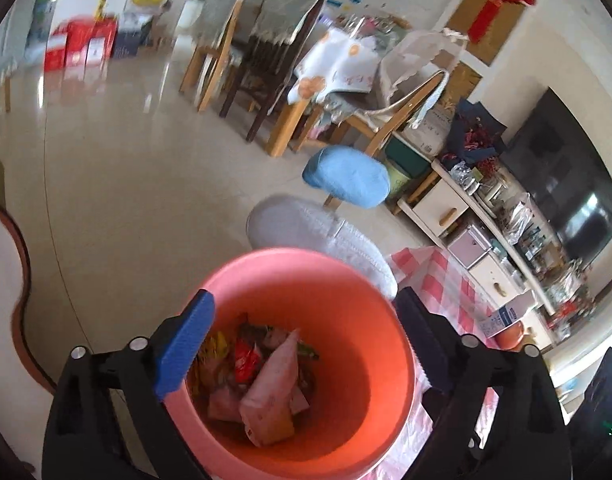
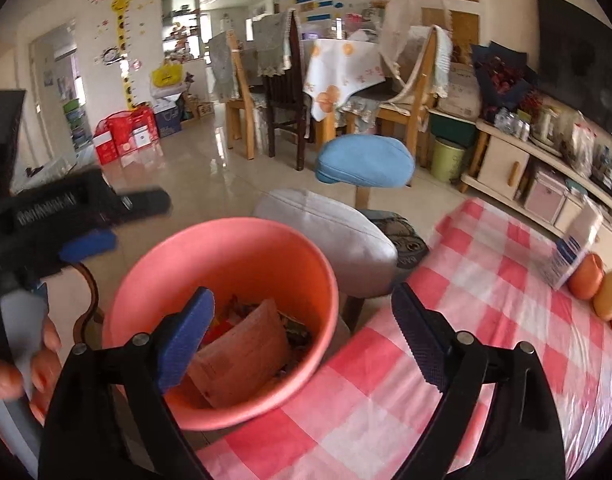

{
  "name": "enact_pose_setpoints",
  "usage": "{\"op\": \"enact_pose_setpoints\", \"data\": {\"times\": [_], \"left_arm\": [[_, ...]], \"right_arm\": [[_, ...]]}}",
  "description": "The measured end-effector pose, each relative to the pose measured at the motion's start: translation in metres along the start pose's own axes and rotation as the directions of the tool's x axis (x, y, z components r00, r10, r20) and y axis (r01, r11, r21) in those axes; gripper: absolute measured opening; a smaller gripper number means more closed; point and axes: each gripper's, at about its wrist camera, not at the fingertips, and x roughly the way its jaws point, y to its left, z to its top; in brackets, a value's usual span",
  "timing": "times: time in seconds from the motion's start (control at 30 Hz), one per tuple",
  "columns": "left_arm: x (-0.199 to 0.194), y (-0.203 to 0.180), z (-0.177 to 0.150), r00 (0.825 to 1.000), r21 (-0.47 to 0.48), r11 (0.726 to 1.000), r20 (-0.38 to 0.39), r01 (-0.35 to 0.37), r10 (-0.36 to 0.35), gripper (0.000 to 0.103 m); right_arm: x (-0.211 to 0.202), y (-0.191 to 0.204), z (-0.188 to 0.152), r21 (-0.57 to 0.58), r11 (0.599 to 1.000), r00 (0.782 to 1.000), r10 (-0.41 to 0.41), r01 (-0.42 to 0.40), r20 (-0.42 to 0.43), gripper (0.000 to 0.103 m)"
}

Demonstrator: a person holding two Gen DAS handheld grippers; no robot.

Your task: Collect trash

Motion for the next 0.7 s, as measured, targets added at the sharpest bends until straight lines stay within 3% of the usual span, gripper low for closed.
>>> {"op": "enact_pose_setpoints", "data": {"times": [0.13, 0.3, 0.5, 0.7], "left_arm": [[-0.017, -0.02, 0.001, 0.996, 0.074, 0.996, 0.08, -0.042, 0.036, 0.096], [-0.023, -0.053, -0.003, 0.996, 0.151, 0.988, 0.087, 0.011, -0.025, 0.096], [-0.038, -0.105, -0.023, 0.99, 0.315, 0.948, 0.116, 0.041, -0.081, 0.096], [-0.041, -0.153, -0.044, 0.986, 0.408, 0.906, 0.065, 0.111, -0.15, 0.097]], "right_arm": [[-0.016, -0.023, -0.015, 0.048, 0.998, 0.999, -0.042, 0.042, 0.004, 0.091], [-0.043, -0.05, -0.035, 0.072, 0.992, 0.994, -0.106, 0.105, 0.016, 0.092], [-0.079, -0.078, -0.053, 0.093, 0.982, 0.985, -0.167, 0.163, 0.043, 0.092], [-0.112, -0.104, -0.066, 0.12, 0.97, 0.974, -0.219, 0.211, 0.061, 0.094]]}}
